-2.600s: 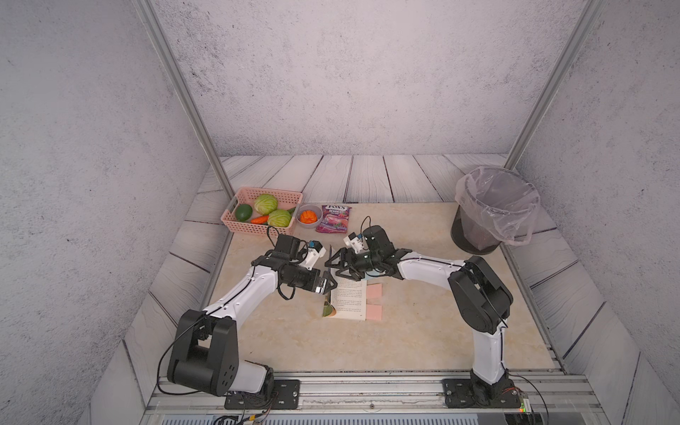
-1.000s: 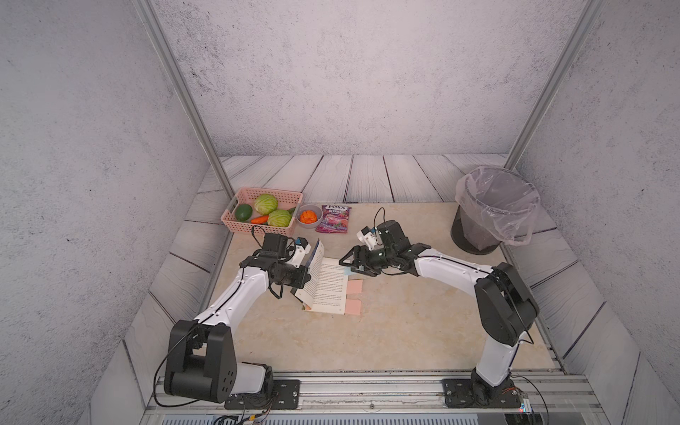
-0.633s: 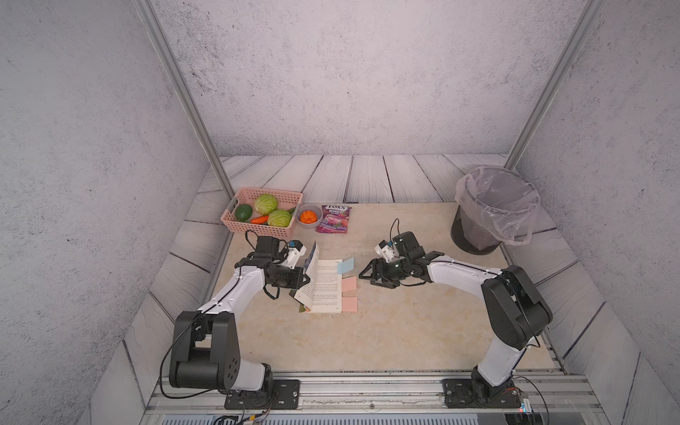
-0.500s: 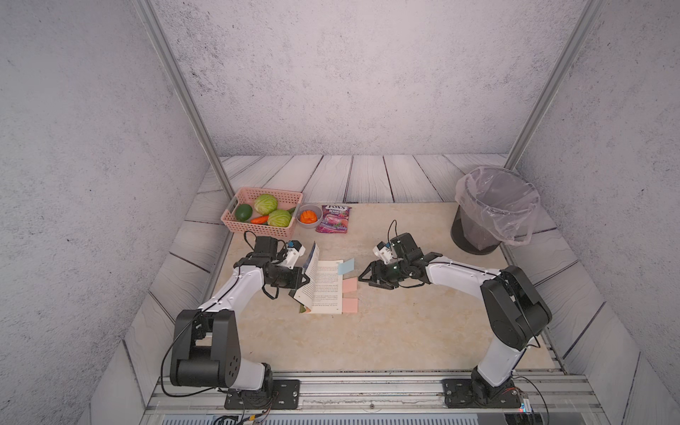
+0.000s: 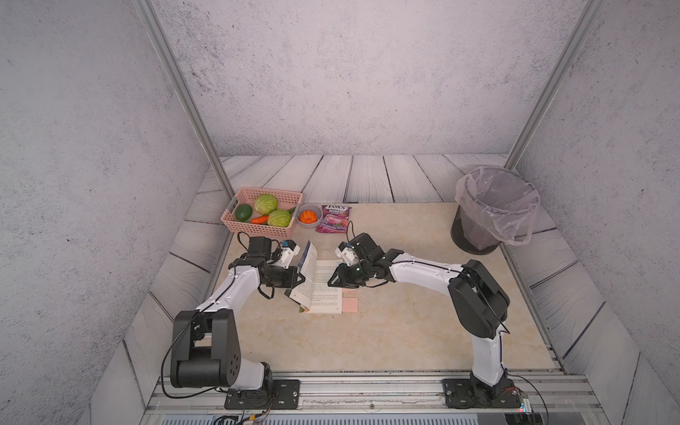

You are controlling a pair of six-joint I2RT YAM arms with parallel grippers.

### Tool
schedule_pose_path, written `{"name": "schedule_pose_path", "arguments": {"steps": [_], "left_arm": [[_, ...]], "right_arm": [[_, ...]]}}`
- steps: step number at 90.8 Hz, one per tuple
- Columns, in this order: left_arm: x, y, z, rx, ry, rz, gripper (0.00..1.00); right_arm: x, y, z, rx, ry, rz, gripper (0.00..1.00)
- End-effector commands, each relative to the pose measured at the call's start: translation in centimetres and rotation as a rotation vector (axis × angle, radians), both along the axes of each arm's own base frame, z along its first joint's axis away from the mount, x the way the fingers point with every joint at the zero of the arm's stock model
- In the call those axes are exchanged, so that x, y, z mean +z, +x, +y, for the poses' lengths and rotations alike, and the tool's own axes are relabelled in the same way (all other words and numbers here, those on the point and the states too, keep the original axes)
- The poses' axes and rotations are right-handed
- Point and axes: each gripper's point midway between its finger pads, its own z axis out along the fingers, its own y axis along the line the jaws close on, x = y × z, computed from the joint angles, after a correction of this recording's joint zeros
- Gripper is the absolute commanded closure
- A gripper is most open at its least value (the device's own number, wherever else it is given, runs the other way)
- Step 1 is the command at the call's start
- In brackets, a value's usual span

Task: Peel off the used sticky note
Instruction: Open the book at the center of the board.

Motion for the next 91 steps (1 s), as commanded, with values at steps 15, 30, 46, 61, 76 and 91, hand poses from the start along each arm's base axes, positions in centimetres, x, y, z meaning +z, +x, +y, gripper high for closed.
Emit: {"name": "schedule_pose_path", "arguments": {"steps": [15, 30, 46, 61, 76, 91], "left_arm": [[-1.2, 0.5, 2.9, 0.057, 0.118, 0.001, 1.0], [-2.0, 0.9, 5.3, 0.113, 0.249, 0.015, 0.97], [-4.0, 1.0, 7.6, 0.136, 0.388, 0.069, 0.95], [-6.1, 0.7, 8.7, 0.141, 0.45, 0.144, 0.93], [-7.7, 0.4, 9.0, 0.143, 0.467, 0.197, 0.9], [-8.2, 0.1, 8.9, 0.144, 0.46, 0.216, 0.87]], "right_arm": [[-5.2, 0.6, 0.6, -0.012, -0.092, 0.051, 0.68], [-7.2, 0.3, 0.0, -0.014, -0.139, 0.063, 0.69], [-7.6, 0.1, -0.1, -0.009, -0.146, 0.073, 0.69], [-6.3, 0.0, 0.6, 0.015, -0.141, 0.051, 0.67], [-4.1, -0.1, 1.9, 0.039, -0.11, 0.033, 0.66], [-3.0, 0.4, 3.7, 0.047, -0.061, 0.048, 0.66]]}}
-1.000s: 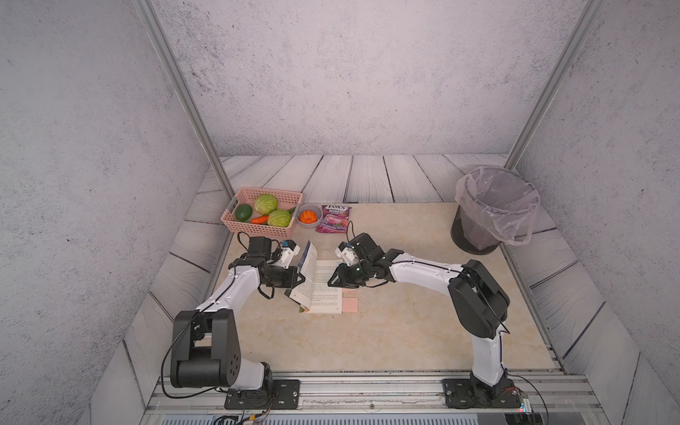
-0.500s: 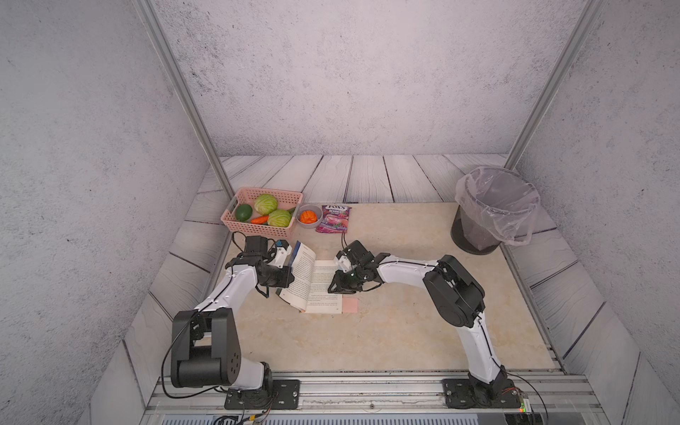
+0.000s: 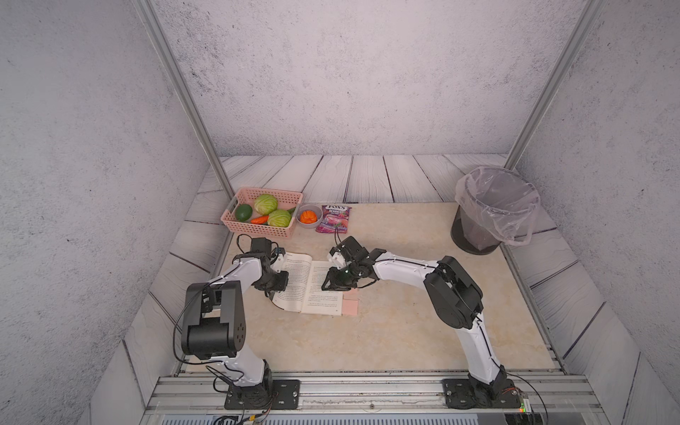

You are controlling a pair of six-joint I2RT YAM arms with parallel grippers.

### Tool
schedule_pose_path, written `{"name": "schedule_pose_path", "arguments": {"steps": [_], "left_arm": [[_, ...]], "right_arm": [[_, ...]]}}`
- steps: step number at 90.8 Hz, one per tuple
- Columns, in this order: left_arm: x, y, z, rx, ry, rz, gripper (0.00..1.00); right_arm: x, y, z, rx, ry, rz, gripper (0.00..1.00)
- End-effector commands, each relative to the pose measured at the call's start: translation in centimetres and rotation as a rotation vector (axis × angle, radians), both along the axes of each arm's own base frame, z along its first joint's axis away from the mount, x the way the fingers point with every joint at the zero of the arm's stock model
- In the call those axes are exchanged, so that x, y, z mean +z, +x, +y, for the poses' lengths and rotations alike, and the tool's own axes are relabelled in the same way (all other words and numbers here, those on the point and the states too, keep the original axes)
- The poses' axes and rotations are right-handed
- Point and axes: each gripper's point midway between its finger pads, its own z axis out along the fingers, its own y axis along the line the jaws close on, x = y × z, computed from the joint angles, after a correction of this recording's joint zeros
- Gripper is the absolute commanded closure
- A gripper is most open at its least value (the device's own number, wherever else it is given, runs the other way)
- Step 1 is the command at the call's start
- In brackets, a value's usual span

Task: Peel off the used sticky note
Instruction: Open the book at the center of the board.

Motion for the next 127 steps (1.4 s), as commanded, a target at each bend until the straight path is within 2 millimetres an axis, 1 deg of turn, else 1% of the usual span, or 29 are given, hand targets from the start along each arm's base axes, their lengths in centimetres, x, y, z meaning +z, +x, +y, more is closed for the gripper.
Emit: {"name": "schedule_pose_path", "arguments": {"steps": [1, 12, 26, 31, 40, 44, 66, 74, 82, 88, 96, 106, 119, 123, 127], "left_arm": [[-0.8, -1.3, 0.7, 0.005, 0.029, 0.061, 0.87], [-0.5, -1.3, 0.7, 0.006, 0.026, 0.052, 0.83], [-0.1, -1.3, 0.5, 0.006, 0.017, 0.041, 0.77], [-0.1, -1.3, 0.5, 0.008, 0.018, 0.042, 0.75], [0.1, -1.2, 0.6, 0.009, 0.02, 0.036, 0.73], [0.2, -1.3, 0.6, 0.009, 0.022, 0.036, 0.72], [0.5, -1.2, 0.9, 0.011, 0.042, 0.027, 0.7], [0.5, -1.3, 1.1, 0.011, 0.047, 0.029, 0.7], [0.6, -1.3, 1.0, 0.011, 0.044, 0.026, 0.7], [1.0, -1.2, 1.0, 0.014, 0.042, 0.017, 0.7], [1.7, -1.2, 1.0, 0.013, 0.045, 0.005, 0.66], [3.2, -1.2, 1.2, 0.015, 0.057, -0.02, 0.56], [6.2, -1.1, 1.5, 0.022, 0.077, -0.095, 0.2], [7.0, -1.0, 1.6, 0.024, 0.08, -0.121, 0.14], [7.8, -0.9, 1.5, 0.019, 0.078, -0.142, 0.1]], "right_arm": [[-0.5, -0.1, 1.0, 0.015, 0.003, 0.028, 0.66], [-0.9, 0.3, 2.2, 0.012, 0.029, 0.055, 0.66], [-0.3, 0.9, 4.1, 0.015, 0.111, 0.059, 0.66], [-0.1, 1.0, 4.8, 0.019, 0.134, 0.067, 0.66], [-0.6, 0.9, 5.7, 0.03, 0.154, 0.091, 0.65], [-0.4, 0.9, 6.0, 0.034, 0.168, 0.093, 0.65], [1.7, 0.9, 7.6, 0.037, 0.271, 0.083, 0.65], [2.0, 1.1, 8.2, 0.034, 0.297, 0.096, 0.65], [1.3, 1.3, 8.6, 0.032, 0.296, 0.113, 0.65], [0.1, 1.4, 8.7, 0.025, 0.277, 0.12, 0.65], [-1.1, 1.6, 8.7, 0.024, 0.254, 0.125, 0.65], [-2.3, 1.5, 8.6, 0.025, 0.231, 0.128, 0.65], [-3.1, 1.4, 8.5, 0.028, 0.214, 0.13, 0.65], [-3.2, 1.4, 8.5, 0.028, 0.214, 0.131, 0.65], [-3.3, 1.4, 8.5, 0.028, 0.213, 0.13, 0.65]]}}
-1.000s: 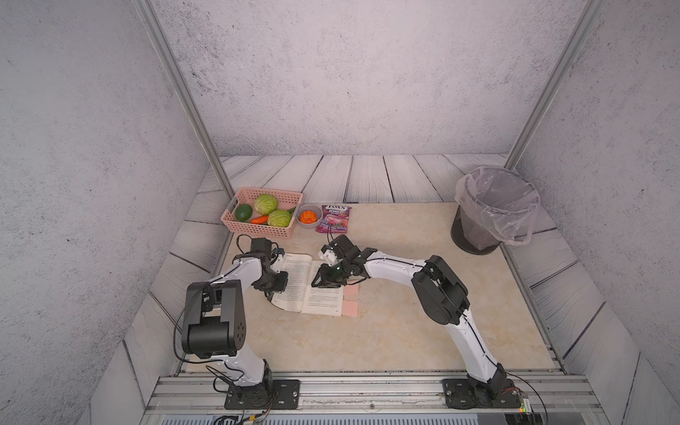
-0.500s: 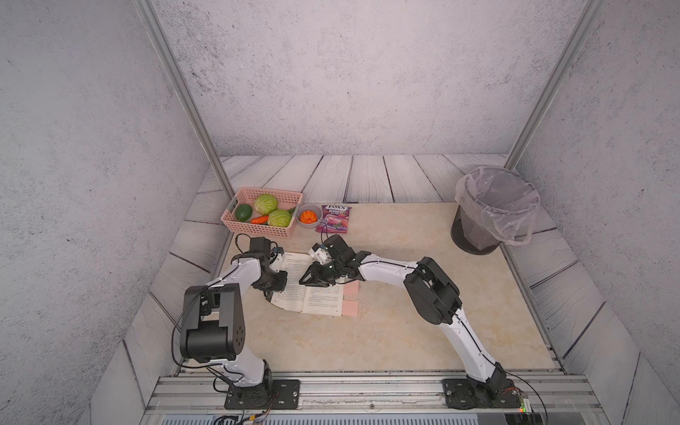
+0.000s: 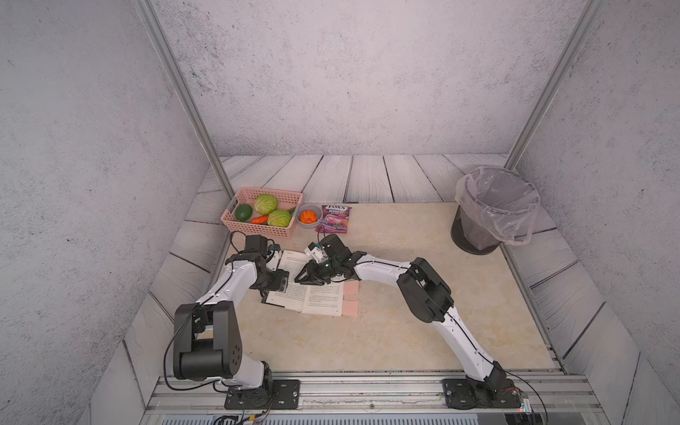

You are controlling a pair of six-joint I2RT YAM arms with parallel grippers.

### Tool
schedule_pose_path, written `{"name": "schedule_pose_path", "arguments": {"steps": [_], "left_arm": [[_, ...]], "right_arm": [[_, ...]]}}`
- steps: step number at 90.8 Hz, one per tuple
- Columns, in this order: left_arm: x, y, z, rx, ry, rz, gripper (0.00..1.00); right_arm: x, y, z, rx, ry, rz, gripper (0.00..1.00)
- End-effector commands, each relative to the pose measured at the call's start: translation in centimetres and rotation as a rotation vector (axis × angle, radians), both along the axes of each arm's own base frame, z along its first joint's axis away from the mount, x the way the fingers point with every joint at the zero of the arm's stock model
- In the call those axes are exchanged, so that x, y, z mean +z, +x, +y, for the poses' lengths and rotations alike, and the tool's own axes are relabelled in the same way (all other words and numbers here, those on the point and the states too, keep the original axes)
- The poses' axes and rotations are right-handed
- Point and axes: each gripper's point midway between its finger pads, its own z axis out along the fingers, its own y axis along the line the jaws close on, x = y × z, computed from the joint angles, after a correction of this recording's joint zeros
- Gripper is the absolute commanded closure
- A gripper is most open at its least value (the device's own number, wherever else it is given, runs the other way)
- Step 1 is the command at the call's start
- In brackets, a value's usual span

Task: Peel off the used sticky note
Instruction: Open the book at the center of the board.

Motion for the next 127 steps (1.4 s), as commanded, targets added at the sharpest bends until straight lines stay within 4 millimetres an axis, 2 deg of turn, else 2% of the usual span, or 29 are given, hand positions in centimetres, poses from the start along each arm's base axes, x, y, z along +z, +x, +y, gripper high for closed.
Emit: {"name": "schedule_pose_path", "arguments": {"steps": [1, 10, 17, 22, 31, 40, 58, 73, 81, 91, 107, 125, 126, 127], "left_arm": [[2.7, 0.1, 0.4, 0.002, 0.015, -0.053, 0.09], [3.7, 0.4, 0.1, -0.005, 0.004, -0.082, 0.09], [3.8, 0.6, -0.3, -0.017, -0.021, -0.092, 0.2], [3.5, 0.6, -0.9, -0.03, -0.052, -0.091, 0.35], [2.9, 0.9, -2.1, -0.065, -0.11, -0.101, 0.77], [2.0, 1.1, -2.9, -0.085, -0.159, -0.088, 1.0], [-0.6, 1.7, -3.9, -0.096, -0.219, -0.031, 1.0], [-3.2, 2.0, -3.4, -0.069, -0.198, 0.035, 1.0], [-4.2, 1.9, -2.9, -0.05, -0.174, 0.069, 1.0], [-4.5, 1.7, -2.8, -0.046, -0.169, 0.072, 1.0], [-4.5, 1.6, -3.0, -0.047, -0.18, 0.067, 1.0], [-5.1, 1.6, -2.8, -0.04, -0.172, 0.088, 1.0], [-5.2, 1.6, -2.8, -0.04, -0.171, 0.09, 1.0], [-5.2, 1.6, -2.8, -0.039, -0.171, 0.091, 1.0]], "right_arm": [[-3.1, -0.4, -0.4, -0.001, -0.068, 0.03, 0.65], [-3.1, -0.4, -0.4, -0.002, -0.068, 0.028, 0.65], [-3.1, -0.4, -0.3, 0.001, -0.069, 0.029, 0.65], [-3.1, -0.3, -0.3, 0.0, -0.071, 0.027, 0.65], [-3.0, -0.4, -0.2, 0.003, -0.072, 0.026, 0.65], [-3.0, -0.4, -0.2, 0.003, -0.075, 0.026, 0.65], [-2.9, -0.3, -0.1, 0.003, -0.075, 0.026, 0.65], [-2.6, -0.3, -0.2, 0.003, -0.078, 0.021, 0.65], [-1.6, -0.3, -0.5, 0.004, -0.08, 0.002, 0.64], [1.2, -0.4, -1.4, 0.001, -0.082, -0.053, 0.6], [5.4, -0.7, -4.4, -0.014, -0.099, -0.124, 0.57], [6.9, -0.8, -10.5, -0.081, -0.176, -0.157, 0.57], [7.8, -0.6, -10.7, -0.087, -0.17, -0.175, 0.57], [7.9, -0.6, -11.1, -0.092, -0.177, -0.181, 0.56]]}}
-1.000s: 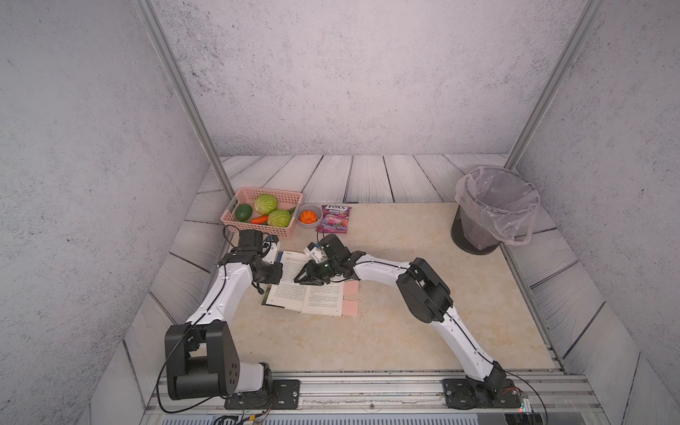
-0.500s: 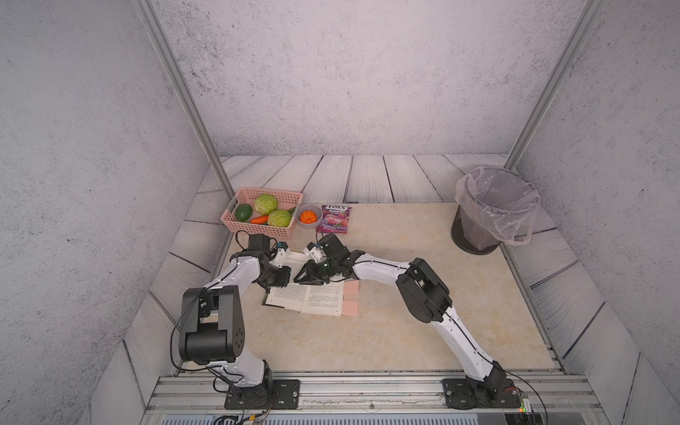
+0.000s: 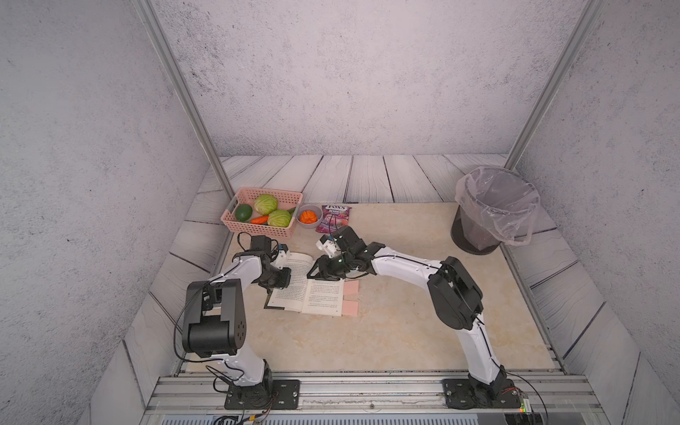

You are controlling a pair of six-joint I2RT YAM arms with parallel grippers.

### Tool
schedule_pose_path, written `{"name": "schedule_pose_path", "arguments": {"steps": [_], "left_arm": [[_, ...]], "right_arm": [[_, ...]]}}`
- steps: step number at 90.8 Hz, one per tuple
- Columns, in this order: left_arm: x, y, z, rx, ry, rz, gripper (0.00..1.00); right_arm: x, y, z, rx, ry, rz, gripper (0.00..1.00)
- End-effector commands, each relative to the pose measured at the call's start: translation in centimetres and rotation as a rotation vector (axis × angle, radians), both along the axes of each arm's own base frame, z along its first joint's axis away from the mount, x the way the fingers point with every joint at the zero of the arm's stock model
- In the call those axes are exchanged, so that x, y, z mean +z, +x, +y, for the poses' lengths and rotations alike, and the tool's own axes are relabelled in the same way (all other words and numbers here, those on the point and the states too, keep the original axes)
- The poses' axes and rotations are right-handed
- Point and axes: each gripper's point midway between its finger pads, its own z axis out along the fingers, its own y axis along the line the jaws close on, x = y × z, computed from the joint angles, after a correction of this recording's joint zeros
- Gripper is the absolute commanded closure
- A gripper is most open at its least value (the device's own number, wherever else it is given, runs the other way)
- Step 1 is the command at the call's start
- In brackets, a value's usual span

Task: Peel off the used sticky note
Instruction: Open the book at the center of the board, then tear off the note from the book.

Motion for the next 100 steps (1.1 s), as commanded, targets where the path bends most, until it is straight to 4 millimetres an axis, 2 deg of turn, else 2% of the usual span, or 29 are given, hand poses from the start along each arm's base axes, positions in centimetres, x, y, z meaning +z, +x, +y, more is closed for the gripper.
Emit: {"name": "schedule_pose_path", "arguments": {"steps": [1, 13, 22, 40, 64, 100], "left_arm": [[-1.0, -0.5, 0.3, 0.008, 0.012, 0.033, 1.0], [-0.9, -0.5, 0.3, 0.012, 0.013, 0.033, 1.0], [-1.0, -0.7, 0.3, 0.011, 0.016, 0.039, 1.0], [-0.9, -0.6, 0.3, 0.012, 0.019, 0.038, 1.0], [-0.9, -0.6, 0.1, 0.008, 0.013, 0.039, 1.0], [-0.8, -0.6, 0.2, 0.007, 0.018, 0.035, 1.0]], "right_arm": [[0.7, 0.5, -4.1, -0.049, -0.087, -0.064, 0.56], [0.1, 0.3, -8.3, -0.083, -0.182, -0.086, 0.56], [-1.2, 0.7, -10.9, -0.125, -0.242, -0.073, 0.56], [-3.9, 1.9, -13.6, -0.167, -0.329, -0.061, 0.56], [-5.9, 3.5, -13.3, -0.169, -0.396, -0.072, 0.56], [-7.6, 6.3, -11.9, -0.185, -0.419, -0.084, 0.58]]}}
